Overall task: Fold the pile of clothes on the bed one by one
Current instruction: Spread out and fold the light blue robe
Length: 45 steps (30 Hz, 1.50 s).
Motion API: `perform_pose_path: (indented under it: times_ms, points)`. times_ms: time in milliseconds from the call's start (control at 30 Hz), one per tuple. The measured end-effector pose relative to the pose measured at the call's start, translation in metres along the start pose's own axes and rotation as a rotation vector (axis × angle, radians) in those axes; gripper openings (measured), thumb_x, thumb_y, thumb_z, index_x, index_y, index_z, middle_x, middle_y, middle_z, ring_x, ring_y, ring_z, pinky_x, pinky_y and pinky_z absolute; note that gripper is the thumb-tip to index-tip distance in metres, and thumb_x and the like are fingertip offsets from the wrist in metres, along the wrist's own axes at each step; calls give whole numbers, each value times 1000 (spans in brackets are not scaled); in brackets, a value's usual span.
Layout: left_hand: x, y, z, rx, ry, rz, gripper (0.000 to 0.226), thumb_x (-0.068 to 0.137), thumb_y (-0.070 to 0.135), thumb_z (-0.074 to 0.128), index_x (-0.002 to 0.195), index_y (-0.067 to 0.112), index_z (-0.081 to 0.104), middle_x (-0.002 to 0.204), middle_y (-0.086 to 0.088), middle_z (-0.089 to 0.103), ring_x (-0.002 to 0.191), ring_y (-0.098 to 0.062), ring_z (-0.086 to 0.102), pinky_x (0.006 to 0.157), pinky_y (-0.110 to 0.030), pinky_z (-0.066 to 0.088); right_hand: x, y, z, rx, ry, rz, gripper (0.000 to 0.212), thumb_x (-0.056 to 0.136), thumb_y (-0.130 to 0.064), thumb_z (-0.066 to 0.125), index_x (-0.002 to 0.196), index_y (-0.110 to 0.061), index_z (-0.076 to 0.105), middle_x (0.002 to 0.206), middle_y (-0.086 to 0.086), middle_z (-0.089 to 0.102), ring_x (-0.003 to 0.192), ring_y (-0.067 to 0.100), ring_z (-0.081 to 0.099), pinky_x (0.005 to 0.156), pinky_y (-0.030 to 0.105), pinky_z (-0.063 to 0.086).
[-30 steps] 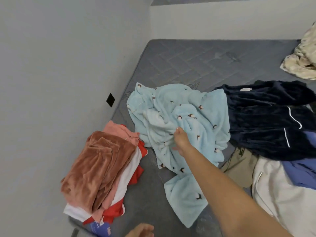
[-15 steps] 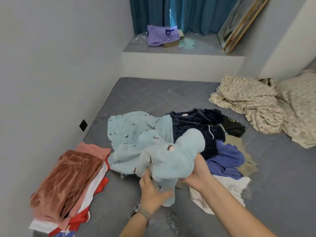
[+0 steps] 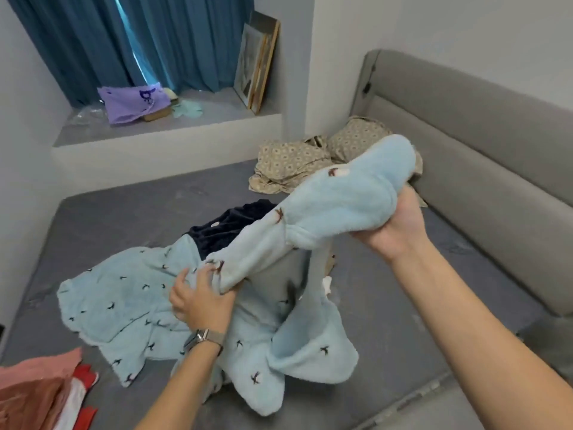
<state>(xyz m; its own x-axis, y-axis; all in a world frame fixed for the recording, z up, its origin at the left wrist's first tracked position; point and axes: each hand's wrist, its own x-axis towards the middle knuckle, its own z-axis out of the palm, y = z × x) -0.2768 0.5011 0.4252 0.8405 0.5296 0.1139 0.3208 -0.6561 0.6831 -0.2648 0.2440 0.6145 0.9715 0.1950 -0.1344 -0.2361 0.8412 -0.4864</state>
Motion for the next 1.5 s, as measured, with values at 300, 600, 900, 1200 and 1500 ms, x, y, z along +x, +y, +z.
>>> perform_pose_path:
  times_ms: [300,600,900,1200,1500]
  points:
    - [5,147,46,-269,-358,163,38,83,33,49,105,6,63,97,-4,62,90,-26,58,71,-33,41,3,-187,-100,-217,134,-174,62,85,-63,45,119,-12,56,122,12,64,118,32,58,96,50,46]
    - [-20,318,87,-175,-494,378,19,88,15,61,71,8,59,75,-6,53,72,3,53,78,-26,33,-18,-327,-158,-632,182,-319,35,90,4,53,120,-11,49,116,15,67,111,30,64,81,47,55]
    - [-91,364,159,-269,-818,398,34,93,29,60,124,17,61,116,1,63,102,-11,58,75,-14,46,-49,-375,-215,-460,313,-580,31,91,4,52,109,-21,45,123,8,60,120,30,58,88,50,52]
    - [-55,427,218,-244,-700,416,26,84,39,69,98,17,71,90,2,72,83,-11,66,74,-28,54,34,-472,-288,-485,510,-776,23,86,4,51,92,-18,51,80,-1,60,79,17,64,76,39,56]
    - [-77,376,461,213,-559,5,39,93,45,52,70,15,48,95,-18,66,83,-32,60,62,-33,37,176,-458,-500,-990,857,-249,23,92,-15,52,115,-12,54,97,3,60,83,19,60,65,29,49]
